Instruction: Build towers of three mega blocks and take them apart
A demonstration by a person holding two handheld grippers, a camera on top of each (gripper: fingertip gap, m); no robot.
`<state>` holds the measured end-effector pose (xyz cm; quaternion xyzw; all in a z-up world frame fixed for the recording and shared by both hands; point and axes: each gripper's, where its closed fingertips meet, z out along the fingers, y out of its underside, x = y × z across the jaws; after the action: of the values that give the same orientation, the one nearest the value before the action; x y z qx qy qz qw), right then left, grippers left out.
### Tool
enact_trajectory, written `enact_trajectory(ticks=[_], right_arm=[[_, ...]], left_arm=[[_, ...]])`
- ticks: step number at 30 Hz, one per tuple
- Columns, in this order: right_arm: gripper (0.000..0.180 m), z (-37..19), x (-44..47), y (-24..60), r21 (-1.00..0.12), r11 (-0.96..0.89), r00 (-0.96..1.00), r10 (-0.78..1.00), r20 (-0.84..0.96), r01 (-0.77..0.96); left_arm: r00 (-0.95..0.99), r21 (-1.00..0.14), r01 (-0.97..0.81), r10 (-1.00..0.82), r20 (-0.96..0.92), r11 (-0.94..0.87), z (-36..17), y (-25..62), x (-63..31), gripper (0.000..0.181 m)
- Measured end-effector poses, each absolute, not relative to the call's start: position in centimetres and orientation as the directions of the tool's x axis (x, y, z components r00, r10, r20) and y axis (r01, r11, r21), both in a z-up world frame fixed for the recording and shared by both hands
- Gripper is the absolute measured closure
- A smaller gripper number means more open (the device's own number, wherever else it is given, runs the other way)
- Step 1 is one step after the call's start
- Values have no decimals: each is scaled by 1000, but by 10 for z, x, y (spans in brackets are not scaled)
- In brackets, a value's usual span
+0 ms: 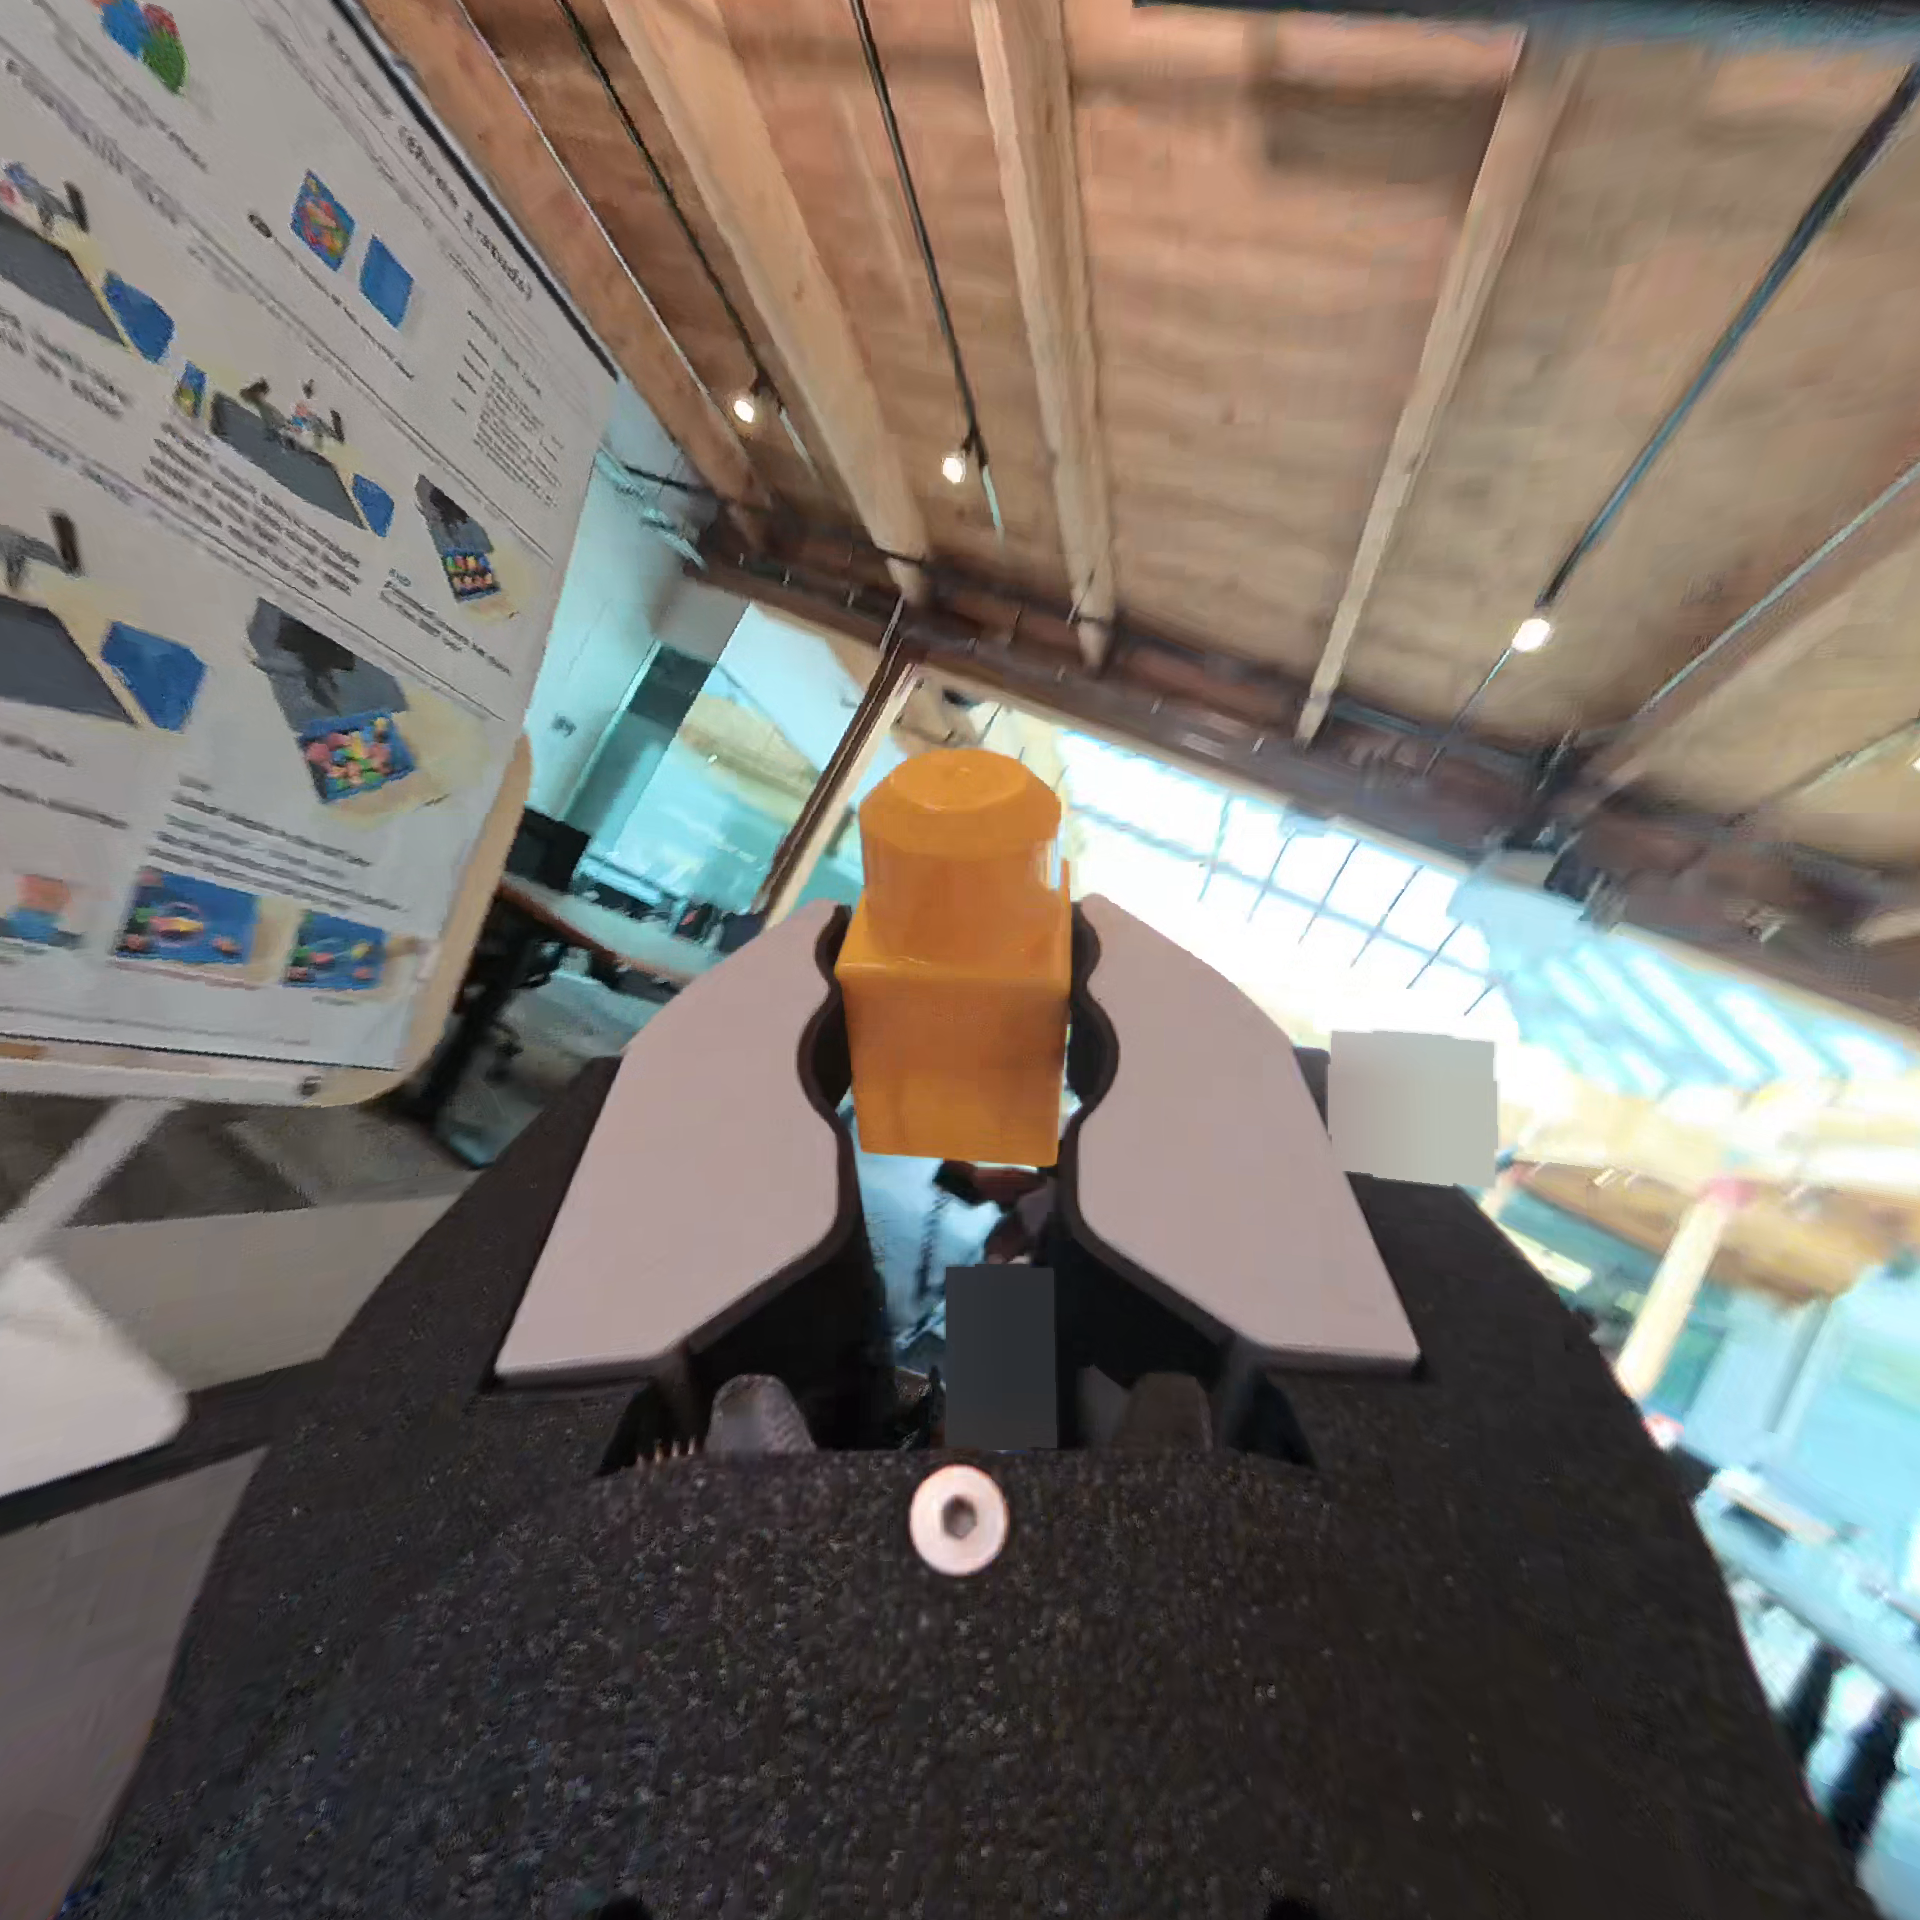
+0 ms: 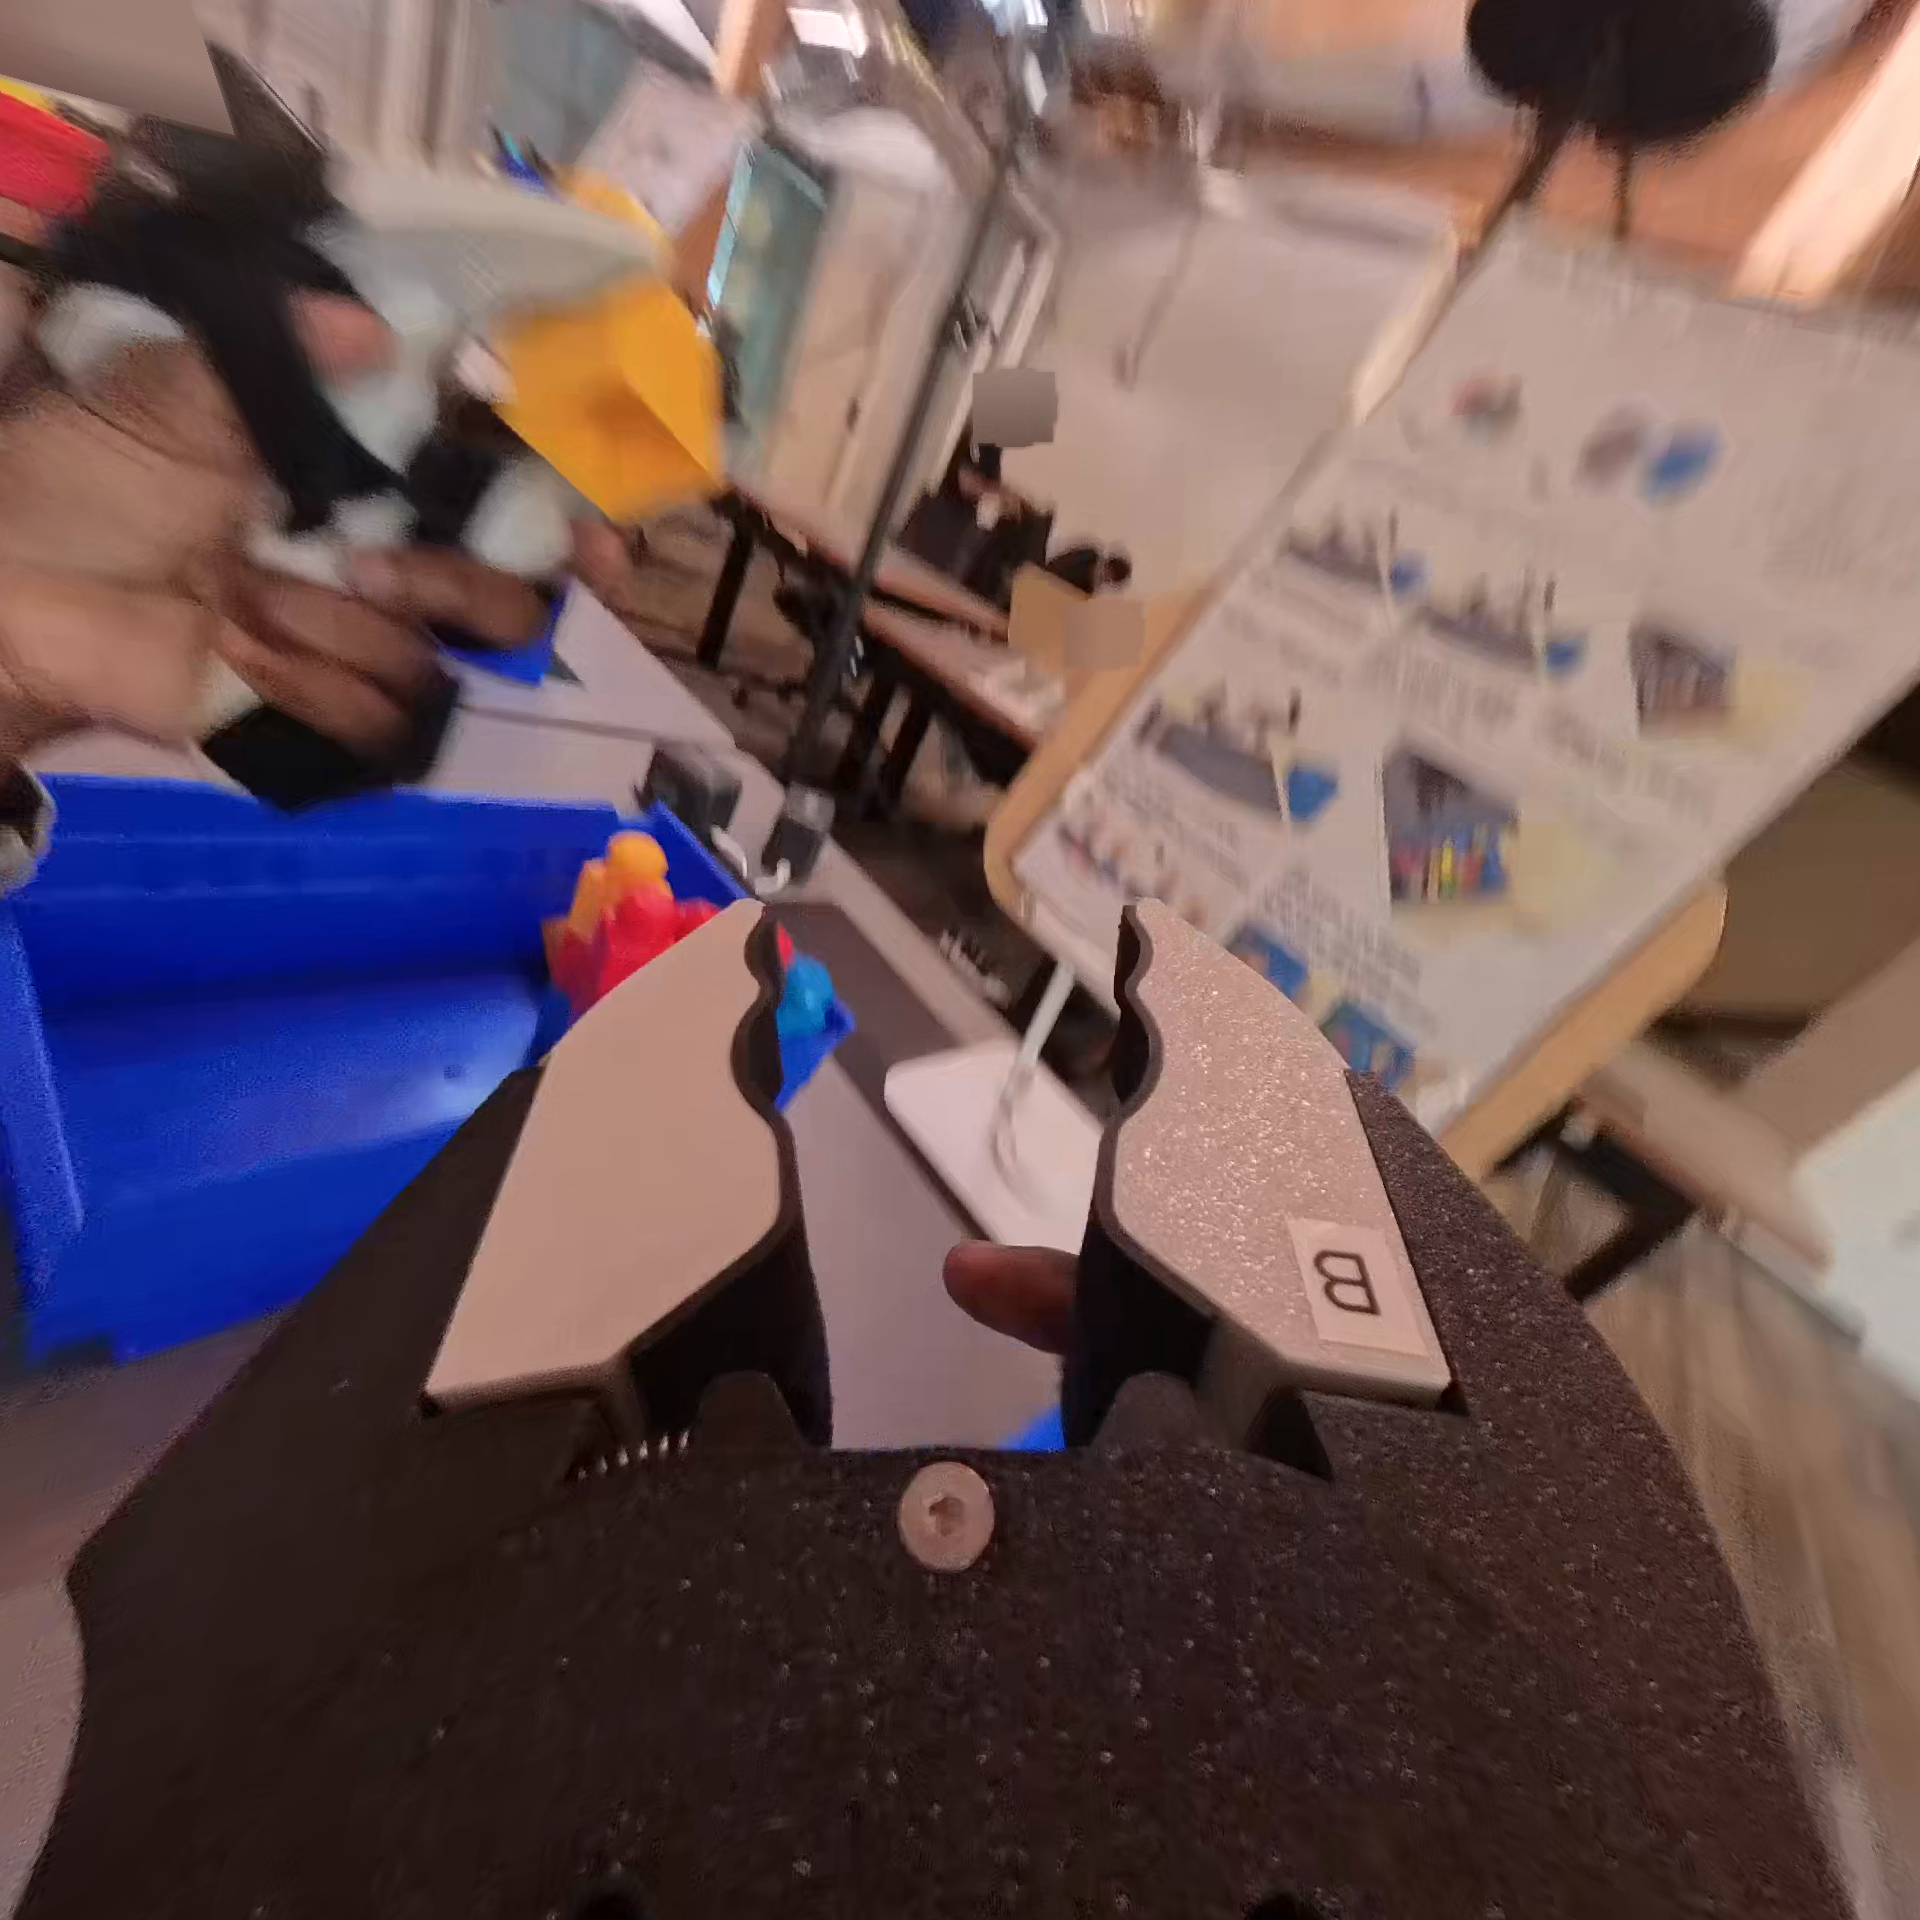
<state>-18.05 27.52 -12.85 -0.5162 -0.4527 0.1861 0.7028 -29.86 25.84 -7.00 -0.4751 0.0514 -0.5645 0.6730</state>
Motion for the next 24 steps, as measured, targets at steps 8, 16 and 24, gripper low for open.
enact_trajectory(ticks=[8,16,24], right_arm=[[127,-94,-252,232,-657,718,545,465,698,228],[144,-88,-223,241,-674,692,580,447,681,259],[145,-207,-115,317,-864,34,596,710,375,503]], left_arm=[[55,-542,763,-799,599,-353,-78,247,-240,142],[203,-677,696,-839,505,-239,-73,244,-248,134],[794,-950,270,-595,129,155,-83,261,-329,137]])
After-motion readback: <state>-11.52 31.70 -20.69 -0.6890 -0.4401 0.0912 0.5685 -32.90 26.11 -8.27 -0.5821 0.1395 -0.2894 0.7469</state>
